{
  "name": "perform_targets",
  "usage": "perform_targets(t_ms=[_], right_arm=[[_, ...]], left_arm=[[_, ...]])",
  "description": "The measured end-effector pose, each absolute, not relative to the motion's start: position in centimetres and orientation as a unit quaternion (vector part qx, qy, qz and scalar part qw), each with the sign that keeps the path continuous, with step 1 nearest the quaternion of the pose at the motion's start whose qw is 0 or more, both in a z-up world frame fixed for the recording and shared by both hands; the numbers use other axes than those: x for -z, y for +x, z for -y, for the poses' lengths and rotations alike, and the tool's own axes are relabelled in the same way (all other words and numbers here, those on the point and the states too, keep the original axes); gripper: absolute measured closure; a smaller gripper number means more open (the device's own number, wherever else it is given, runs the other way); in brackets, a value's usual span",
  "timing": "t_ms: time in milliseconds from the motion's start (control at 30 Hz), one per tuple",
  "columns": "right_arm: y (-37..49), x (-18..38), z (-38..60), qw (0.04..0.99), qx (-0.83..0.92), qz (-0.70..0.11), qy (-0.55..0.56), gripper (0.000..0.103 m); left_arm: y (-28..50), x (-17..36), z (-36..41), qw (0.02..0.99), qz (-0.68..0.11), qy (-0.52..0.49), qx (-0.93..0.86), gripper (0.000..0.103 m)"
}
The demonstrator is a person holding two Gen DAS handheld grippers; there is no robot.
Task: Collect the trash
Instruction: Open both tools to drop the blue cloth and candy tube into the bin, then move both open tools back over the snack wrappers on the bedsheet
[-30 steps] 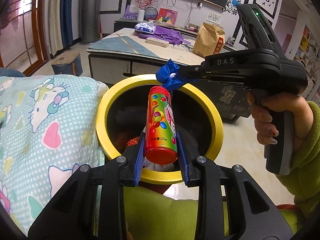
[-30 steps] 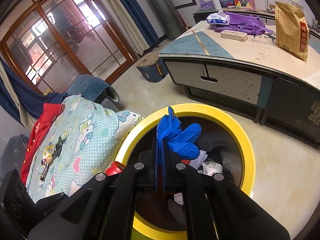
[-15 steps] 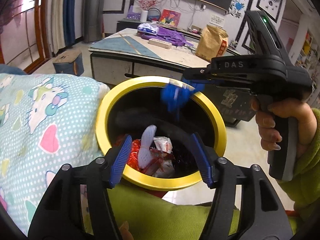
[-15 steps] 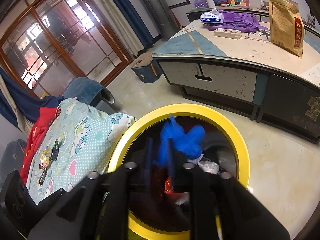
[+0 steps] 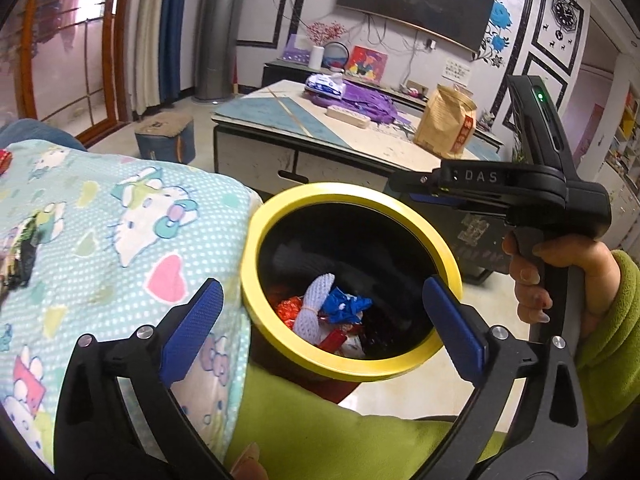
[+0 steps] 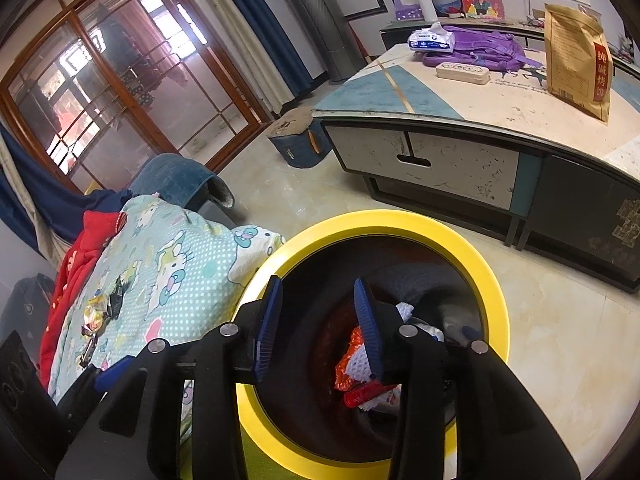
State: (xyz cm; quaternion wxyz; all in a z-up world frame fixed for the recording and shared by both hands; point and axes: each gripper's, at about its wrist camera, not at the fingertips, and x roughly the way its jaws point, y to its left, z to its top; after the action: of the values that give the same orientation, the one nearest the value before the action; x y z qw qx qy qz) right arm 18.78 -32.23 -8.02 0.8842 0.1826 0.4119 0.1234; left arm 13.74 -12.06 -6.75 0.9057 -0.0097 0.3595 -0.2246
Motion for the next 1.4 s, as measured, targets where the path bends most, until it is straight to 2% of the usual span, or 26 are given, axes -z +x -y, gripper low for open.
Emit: perform_targets(t_ms=[633, 1400], right_arm=[[17.0, 5.4, 27.3, 0.9, -0.164, -0.378, 0.143, 0.054], [14.3, 2.9, 20.0, 0.901, -0.23, -0.357, 0.09, 0.052]], left_arm=[[12.5, 3.6, 6.5, 0.94, -0.308, -0.036, 0.146, 0.011], [9.9, 0.7, -2.0, 0.962, -0.258, -0.077, 0.043, 0.011]])
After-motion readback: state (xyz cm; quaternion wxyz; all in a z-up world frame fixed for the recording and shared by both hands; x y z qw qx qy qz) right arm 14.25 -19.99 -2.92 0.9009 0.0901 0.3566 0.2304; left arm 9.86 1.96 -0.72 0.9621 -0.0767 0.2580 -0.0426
